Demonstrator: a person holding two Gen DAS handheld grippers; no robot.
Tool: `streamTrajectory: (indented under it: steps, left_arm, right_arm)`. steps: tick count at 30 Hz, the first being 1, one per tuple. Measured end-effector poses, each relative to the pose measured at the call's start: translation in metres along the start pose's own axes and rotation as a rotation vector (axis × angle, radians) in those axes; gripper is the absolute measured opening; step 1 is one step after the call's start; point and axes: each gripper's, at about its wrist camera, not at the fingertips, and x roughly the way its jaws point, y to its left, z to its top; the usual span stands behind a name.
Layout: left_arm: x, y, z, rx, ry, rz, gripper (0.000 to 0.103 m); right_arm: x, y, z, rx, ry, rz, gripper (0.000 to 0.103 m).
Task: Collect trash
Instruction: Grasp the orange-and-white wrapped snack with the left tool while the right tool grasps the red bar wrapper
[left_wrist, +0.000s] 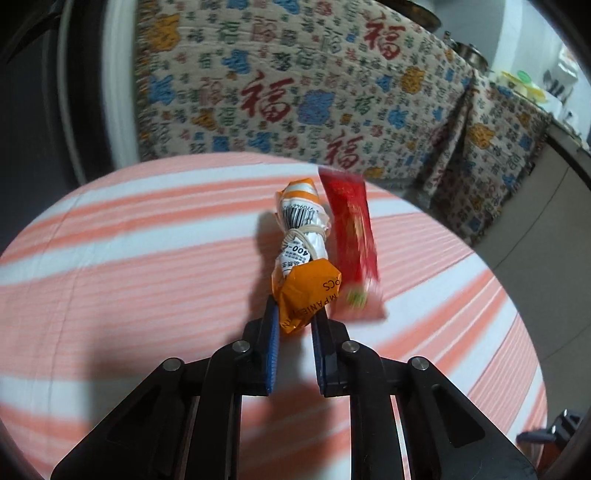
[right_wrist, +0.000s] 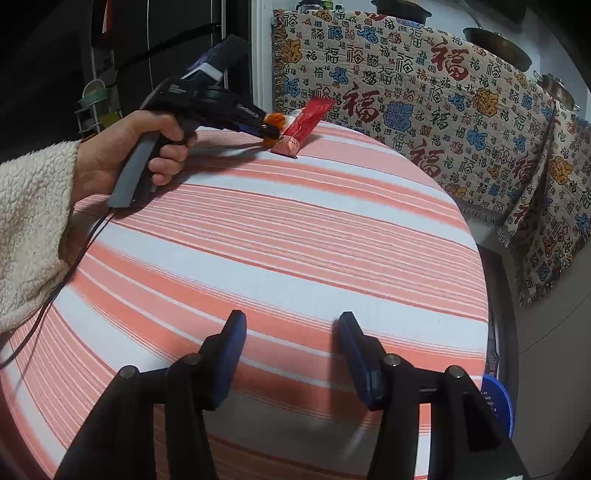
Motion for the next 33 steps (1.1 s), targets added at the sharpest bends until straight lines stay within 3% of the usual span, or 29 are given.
streamTrajectory:
  steps: [8, 10, 11, 13, 21, 28, 33]
  left_arm:
    - [-0.093, 0.024, -0.078, -0.053, 0.027, 0.141, 0.019]
    - [-0.103, 0.026, -0.09, -0.057, 0.026, 0.145, 0.029]
    - [-0.105, 0.027, -0.095, -0.066, 0.023, 0.143, 0.053]
    - [-0.104, 0.03, -0.098, -0.085, 0.014, 0.139, 0.077]
    - [-0.079, 0.031, -0.092, -0.102, 0.016, 0.173, 0.078]
    - [-0.075, 0.029, -0.091, -0.079, 0.032, 0.226, 0.078]
    - [-0.072, 0.024, -0.092, -0.05, 0.043, 0.251, 0.081]
  right_arm:
    - [0.001, -0.002, 0.001, 0.009, 0.006, -0.004, 0.053]
    - [0.001, -0.002, 0.001, 0.013, 0.006, -0.009, 0.053]
    - [0.001, -0.002, 0.001, 0.018, 0.008, -0.01, 0.053]
    - [0.002, -0.002, 0.003, 0.033, 0.018, -0.009, 0.053]
    - [0.02, -0.004, 0.03, 0.107, 0.066, 0.038, 0.053]
    - [0.076, -0.011, 0.102, 0.231, 0.035, 0.066, 0.053]
    - [0.127, -0.012, 0.152, 0.303, 0.036, 0.073, 0.059]
